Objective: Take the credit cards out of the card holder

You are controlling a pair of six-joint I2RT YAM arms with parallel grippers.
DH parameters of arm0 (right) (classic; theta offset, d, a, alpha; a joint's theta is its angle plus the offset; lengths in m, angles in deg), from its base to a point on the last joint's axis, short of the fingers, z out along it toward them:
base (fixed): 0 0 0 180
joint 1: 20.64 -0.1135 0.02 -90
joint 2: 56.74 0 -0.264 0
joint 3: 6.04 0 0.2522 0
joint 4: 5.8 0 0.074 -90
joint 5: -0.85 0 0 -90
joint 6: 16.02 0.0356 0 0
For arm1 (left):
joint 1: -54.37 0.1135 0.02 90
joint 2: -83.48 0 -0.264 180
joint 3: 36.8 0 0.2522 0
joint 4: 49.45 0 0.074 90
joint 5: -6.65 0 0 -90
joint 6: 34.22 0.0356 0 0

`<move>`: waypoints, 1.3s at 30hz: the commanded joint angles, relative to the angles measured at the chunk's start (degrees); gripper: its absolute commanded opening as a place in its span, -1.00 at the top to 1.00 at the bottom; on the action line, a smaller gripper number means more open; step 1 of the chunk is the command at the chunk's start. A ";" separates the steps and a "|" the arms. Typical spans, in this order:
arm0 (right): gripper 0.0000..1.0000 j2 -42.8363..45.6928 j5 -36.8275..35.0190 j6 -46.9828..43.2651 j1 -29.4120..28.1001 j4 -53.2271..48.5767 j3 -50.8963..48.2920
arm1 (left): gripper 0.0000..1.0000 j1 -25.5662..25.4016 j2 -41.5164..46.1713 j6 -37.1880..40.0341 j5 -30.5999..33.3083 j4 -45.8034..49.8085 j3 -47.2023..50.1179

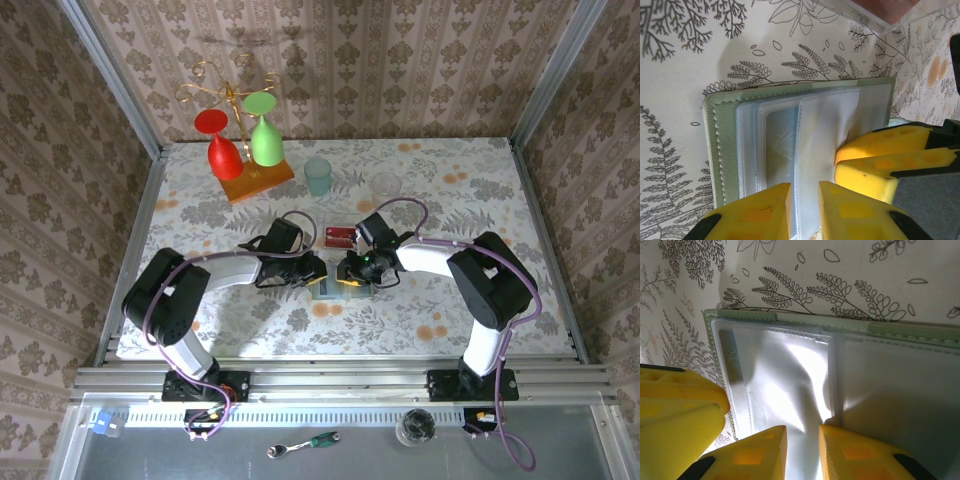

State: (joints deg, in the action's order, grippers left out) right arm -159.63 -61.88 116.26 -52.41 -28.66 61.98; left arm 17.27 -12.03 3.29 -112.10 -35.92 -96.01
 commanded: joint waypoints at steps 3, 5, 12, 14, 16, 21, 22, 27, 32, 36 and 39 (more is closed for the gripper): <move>0.48 1.20 0.30 0.70 0.30 -0.20 -0.98 | 0.52 -0.57 -1.92 -0.51 -1.03 -0.37 -2.26; 0.47 1.28 0.34 0.67 0.30 -0.17 -1.00 | 0.51 -0.69 -2.26 -0.55 -1.04 -0.34 -2.45; 0.47 1.25 0.50 0.87 0.31 0.21 -1.35 | 0.50 -1.03 -3.21 -0.69 -1.19 -0.06 -3.20; 0.48 1.22 0.58 0.86 0.31 0.36 -1.41 | 0.51 -1.09 -3.33 -0.69 -1.22 -0.03 -3.40; 0.48 1.20 0.68 0.95 0.32 0.56 -1.53 | 0.51 -1.17 -3.30 -0.62 -1.24 0.01 -3.55; 0.47 1.20 0.78 0.97 0.34 0.92 -1.79 | 0.55 -1.26 -3.63 -0.70 -1.40 0.10 -4.19; 0.48 1.20 0.79 1.00 0.37 0.96 -1.86 | 0.55 -1.39 -3.81 -0.67 -1.40 0.18 -4.37; 0.47 1.29 0.95 1.29 0.37 1.56 -2.18 | 0.57 -1.48 -4.13 -0.85 -1.57 0.19 -4.83; 0.48 1.11 0.95 1.18 0.39 1.69 -2.32 | 0.51 -1.50 -2.56 -0.04 0.20 2.83 -5.20; 0.48 0.95 1.69 0.93 0.89 2.40 -2.93 | 0.44 -1.55 -1.44 0.81 2.02 6.29 -5.63; 0.48 0.69 2.85 1.29 1.31 3.70 -3.53 | 0.41 -1.78 -1.39 0.83 2.30 7.06 -5.84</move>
State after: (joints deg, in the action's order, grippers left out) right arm -159.43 -60.09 116.68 -51.67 -25.32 59.93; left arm 16.09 -15.04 3.11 -111.14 -31.88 -100.27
